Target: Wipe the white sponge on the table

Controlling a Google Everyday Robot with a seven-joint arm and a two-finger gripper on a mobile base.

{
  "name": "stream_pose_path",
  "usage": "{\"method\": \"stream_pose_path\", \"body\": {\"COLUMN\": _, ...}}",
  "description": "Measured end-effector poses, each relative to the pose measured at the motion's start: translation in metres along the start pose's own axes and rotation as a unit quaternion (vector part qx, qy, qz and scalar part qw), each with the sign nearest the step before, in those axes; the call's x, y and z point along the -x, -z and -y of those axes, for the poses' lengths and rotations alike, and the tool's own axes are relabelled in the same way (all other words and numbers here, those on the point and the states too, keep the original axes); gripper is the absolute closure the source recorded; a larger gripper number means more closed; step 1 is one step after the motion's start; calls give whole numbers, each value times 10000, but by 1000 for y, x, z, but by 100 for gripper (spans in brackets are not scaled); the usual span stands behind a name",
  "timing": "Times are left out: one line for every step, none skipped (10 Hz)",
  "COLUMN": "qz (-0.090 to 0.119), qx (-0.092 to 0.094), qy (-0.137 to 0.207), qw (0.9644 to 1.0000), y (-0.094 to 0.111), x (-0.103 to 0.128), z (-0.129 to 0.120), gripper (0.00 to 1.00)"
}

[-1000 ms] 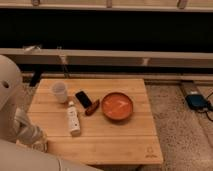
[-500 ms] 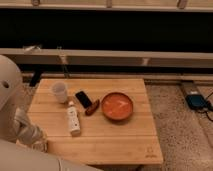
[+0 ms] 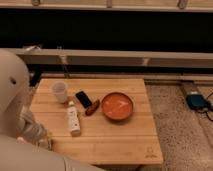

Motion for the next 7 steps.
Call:
{"method": "stream_pose_path", "body": {"qz": 106, "qx": 183, "qy": -157, "qw": 9997, "y": 11, "x": 9, "z": 18, "gripper": 24}}
{"method": "stream_pose_path", "body": {"qz": 180, "qx": 319, "qy": -283, "qw": 9989, "y": 20, "x": 17, "z": 36, "gripper": 23}}
{"method": "stream_pose_path", "body": {"qz": 278, "qx": 507, "qy": -438, "qw": 9974, "y": 30, "x": 29, "z": 61, "gripper": 23}}
{"method": "stream_pose_path", "body": {"qz": 368, "qx": 673, "qy": -611, "qw": 9952, "y": 39, "x": 39, "z": 87, "gripper": 23}}
{"method": "stream_pose_path", "body": {"qz": 439, "qx": 790, "qy": -687, "qw": 9935, "y": 46, "x": 45, "z": 100, "gripper": 23}}
{"method": "stream_pose_path", "body": {"qz": 491, "qx": 858, "qy": -750, "qw": 9923, "y": 51, "x": 49, "z": 111, "gripper": 23}}
{"method": "stream_pose_path", "body": {"qz": 501, "qx": 867, "qy": -759, "qw": 9921, "y": 52, "x": 49, "z": 112, "gripper": 23}}
